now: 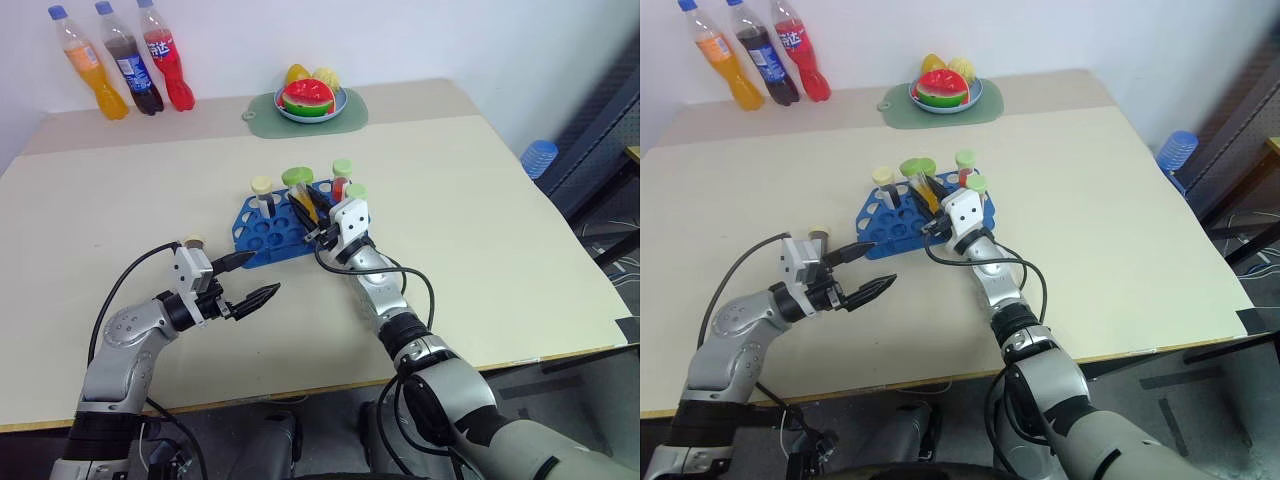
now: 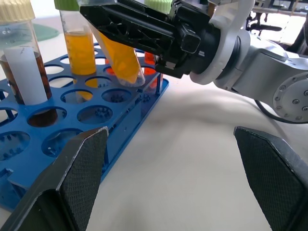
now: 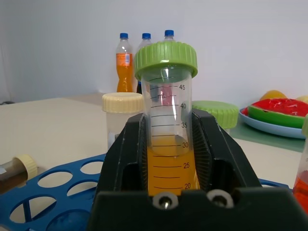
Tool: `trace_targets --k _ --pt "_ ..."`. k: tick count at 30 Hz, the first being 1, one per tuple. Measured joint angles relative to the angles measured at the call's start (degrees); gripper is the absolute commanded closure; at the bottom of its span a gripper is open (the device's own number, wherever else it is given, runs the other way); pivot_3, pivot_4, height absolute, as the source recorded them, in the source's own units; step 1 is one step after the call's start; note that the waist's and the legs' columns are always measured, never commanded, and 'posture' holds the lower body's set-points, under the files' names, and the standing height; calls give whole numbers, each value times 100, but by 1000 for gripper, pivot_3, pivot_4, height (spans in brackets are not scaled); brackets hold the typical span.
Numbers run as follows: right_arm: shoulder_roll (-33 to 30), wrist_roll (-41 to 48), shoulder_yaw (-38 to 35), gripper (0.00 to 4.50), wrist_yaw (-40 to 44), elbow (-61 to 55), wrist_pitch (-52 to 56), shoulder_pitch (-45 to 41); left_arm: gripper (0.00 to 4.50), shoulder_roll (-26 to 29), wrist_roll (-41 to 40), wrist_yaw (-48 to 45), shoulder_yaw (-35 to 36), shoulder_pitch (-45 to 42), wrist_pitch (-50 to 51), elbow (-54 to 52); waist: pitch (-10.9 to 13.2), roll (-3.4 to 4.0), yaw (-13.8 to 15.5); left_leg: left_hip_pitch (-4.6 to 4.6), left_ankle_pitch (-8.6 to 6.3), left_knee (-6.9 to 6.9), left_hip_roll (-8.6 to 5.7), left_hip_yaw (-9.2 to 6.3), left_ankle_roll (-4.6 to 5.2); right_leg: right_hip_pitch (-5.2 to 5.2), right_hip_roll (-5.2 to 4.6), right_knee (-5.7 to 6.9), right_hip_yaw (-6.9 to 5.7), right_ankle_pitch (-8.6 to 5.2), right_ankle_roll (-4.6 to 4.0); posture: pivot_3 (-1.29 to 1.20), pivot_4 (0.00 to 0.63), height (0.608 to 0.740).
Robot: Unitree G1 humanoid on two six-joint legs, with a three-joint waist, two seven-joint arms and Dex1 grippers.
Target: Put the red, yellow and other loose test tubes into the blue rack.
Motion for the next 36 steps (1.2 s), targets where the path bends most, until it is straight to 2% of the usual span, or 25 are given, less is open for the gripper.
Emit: trace_targets --k 3,5,9,12,15,20,31,32,33,36 --pt "-62 59 -16 728 192 0 4 234 139 -29 -45 71 13 -2 51 -6 2 3 -7 -3 0 -3 0 0 0 -5 0 0 0 0 0 0 150 740" --pt "-134 -11 8 78 164 -59 -60 339 139 -69 -142 155 43 -16 142 -16 3 5 -8 -3 0 -4 0 0 0 -8 0 1 0 0 0 0 150 740" --pt "-378 -60 37 78 279 -747 -41 637 139 -149 -344 307 110 -64 325 -71 3 4 3 -5 0 0 0 0 0 -6 -1 1 1 0 0 0 150 740" --pt "-593 -28 62 78 407 -1444 411 915 139 -149 -385 346 143 -136 358 -70 3 4 12 -5 0 0 0 0 0 -6 0 1 1 0 0 0 150 740" --pt "-795 84 162 78 579 -2399 1465 1247 139 -150 -391 350 145 -188 364 -74 3 4 10 -5 0 1 0 0 0 -7 -1 1 1 0 0 0 150 740" --pt "-1059 238 253 78 749 -3416 3000 1266 139 -156 -368 293 16 -222 362 -72 3 4 15 -6 -1 0 0 1 1 -7 0 1 1 0 0 0 150 740" --pt "-1245 253 384 78 980 -3495 4431 531 139 -236 -365 368 -37 -134 361 -190 3 4 15 -9 -1 0 0 2 0 -8 -2 -3 1 0 0 0 150 740" --pt "-1246 250 384 607 980 -3470 4509 468 139 -237 -365 385 -37 -96 361 -224 3 4 15 -9 -1 -1 0 2 0 -8 -2 -3 1 0 0 0 150 740" --pt "-1248 248 384 820 980 -3449 4563 415 139 -240 -365 403 -37 -51 361 -251 3 4 15 -9 -1 -1 0 2 0 -8 -2 -3 1 0 0 0 150 740" --pt "-1256 241 385 2208 1008 -3382 4630 299 139 -250 -363 458 -37 13 362 -298 3 4 17 -9 -1 -1 0 2 1 -8 -2 -4 1 0 0 0 150 740"
